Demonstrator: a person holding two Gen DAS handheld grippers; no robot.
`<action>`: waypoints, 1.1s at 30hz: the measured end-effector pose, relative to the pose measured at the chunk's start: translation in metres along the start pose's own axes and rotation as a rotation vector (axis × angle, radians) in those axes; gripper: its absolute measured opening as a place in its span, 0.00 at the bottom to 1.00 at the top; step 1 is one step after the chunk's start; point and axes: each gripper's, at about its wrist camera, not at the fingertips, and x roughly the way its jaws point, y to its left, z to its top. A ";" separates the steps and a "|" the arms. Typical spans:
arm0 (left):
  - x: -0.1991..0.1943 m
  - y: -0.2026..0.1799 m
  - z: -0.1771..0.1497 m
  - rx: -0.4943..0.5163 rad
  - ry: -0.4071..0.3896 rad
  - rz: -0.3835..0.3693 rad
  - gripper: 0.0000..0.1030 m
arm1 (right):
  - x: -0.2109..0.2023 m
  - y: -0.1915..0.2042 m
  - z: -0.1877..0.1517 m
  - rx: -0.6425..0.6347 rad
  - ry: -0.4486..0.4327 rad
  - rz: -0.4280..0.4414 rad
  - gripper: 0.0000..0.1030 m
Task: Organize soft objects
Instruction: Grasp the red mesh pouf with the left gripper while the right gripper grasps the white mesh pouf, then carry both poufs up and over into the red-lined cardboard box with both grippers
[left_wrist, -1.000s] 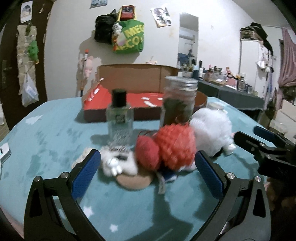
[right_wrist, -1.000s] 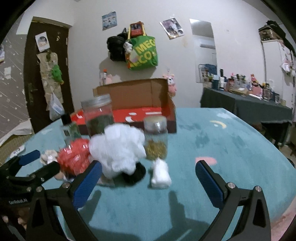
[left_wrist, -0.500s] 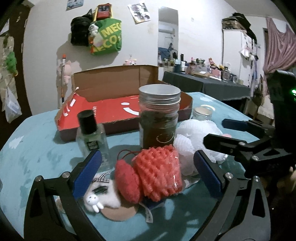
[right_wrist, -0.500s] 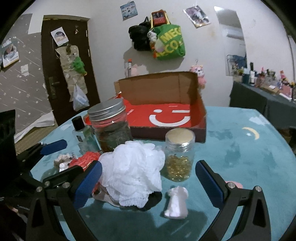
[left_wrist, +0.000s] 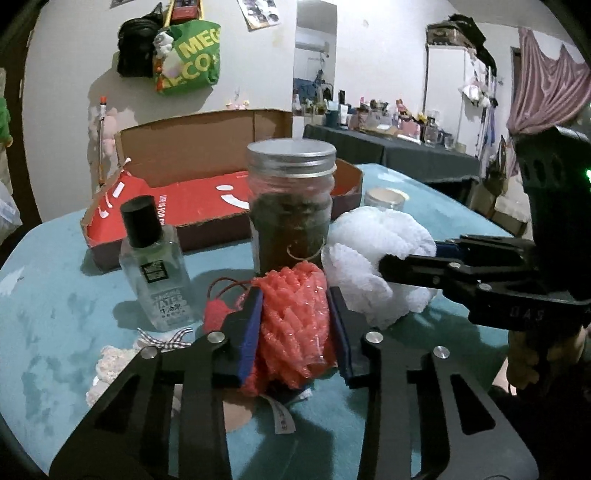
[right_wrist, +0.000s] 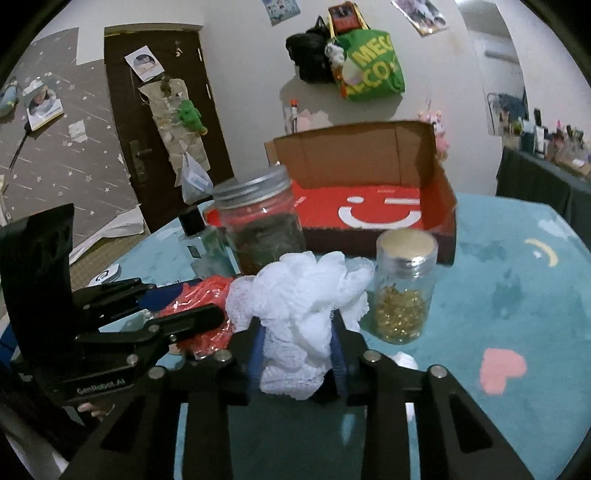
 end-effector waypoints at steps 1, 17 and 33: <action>-0.003 0.001 0.000 -0.008 -0.005 -0.001 0.29 | -0.003 0.003 -0.001 -0.007 -0.011 -0.011 0.30; -0.041 0.013 0.015 -0.022 -0.090 0.017 0.28 | -0.039 0.015 0.008 -0.018 -0.113 -0.066 0.26; -0.060 0.036 0.060 0.008 -0.181 0.074 0.28 | -0.069 0.015 0.045 -0.078 -0.211 -0.119 0.26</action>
